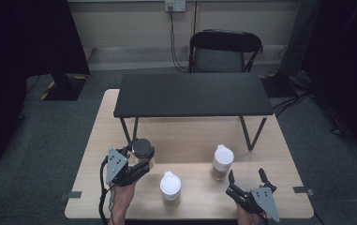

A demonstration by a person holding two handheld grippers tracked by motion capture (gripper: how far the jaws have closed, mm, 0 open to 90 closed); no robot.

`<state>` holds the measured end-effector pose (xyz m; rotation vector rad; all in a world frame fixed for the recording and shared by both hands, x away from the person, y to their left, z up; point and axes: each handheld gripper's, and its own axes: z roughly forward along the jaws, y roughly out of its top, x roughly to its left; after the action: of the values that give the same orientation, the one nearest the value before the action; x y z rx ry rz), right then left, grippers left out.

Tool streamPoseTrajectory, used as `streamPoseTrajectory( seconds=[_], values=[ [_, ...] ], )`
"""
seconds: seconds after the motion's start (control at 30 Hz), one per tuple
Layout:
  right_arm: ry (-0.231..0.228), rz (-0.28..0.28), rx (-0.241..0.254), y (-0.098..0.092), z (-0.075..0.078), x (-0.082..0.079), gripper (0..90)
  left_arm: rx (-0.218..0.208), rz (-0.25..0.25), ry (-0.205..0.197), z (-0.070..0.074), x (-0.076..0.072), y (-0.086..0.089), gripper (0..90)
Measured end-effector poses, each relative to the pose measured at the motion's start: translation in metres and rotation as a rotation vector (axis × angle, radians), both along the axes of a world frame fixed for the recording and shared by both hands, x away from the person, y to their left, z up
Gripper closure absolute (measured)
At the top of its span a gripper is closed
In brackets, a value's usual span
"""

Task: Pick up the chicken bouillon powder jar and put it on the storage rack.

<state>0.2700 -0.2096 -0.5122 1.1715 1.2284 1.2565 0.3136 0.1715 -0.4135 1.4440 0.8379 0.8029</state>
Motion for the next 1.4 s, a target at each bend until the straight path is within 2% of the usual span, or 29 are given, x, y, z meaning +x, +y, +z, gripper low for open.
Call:
streamPoseTrajectory(
  seconds=[0.13,0.33,0.67,0.93,1.03,1.4],
  values=[
    [0.000,0.000,0.000,0.000,0.000,0.000,0.3,-0.014,-0.005,-0.003,0.006,0.002,0.000,34.9],
    [-0.001,-0.001,0.000,0.000,0.000,0.000,0.2,0.014,-0.006,-0.015,0.014,0.004,-0.001,34.9],
    [0.000,-0.001,0.000,0.000,0.000,0.000,0.2,-0.001,-0.006,-0.018,0.024,0.008,0.002,34.9],
    [-0.001,0.000,0.000,0.000,0.000,0.000,0.2,0.025,-0.007,-0.027,0.032,0.009,0.003,34.9],
    [0.000,0.000,0.000,0.000,0.000,0.000,0.2,0.016,-0.013,-0.030,0.035,0.010,0.003,35.0],
    [-0.001,0.004,0.000,0.000,0.000,0.000,0.2,0.004,0.002,-0.077,0.052,0.011,0.007,34.9]
  ],
)
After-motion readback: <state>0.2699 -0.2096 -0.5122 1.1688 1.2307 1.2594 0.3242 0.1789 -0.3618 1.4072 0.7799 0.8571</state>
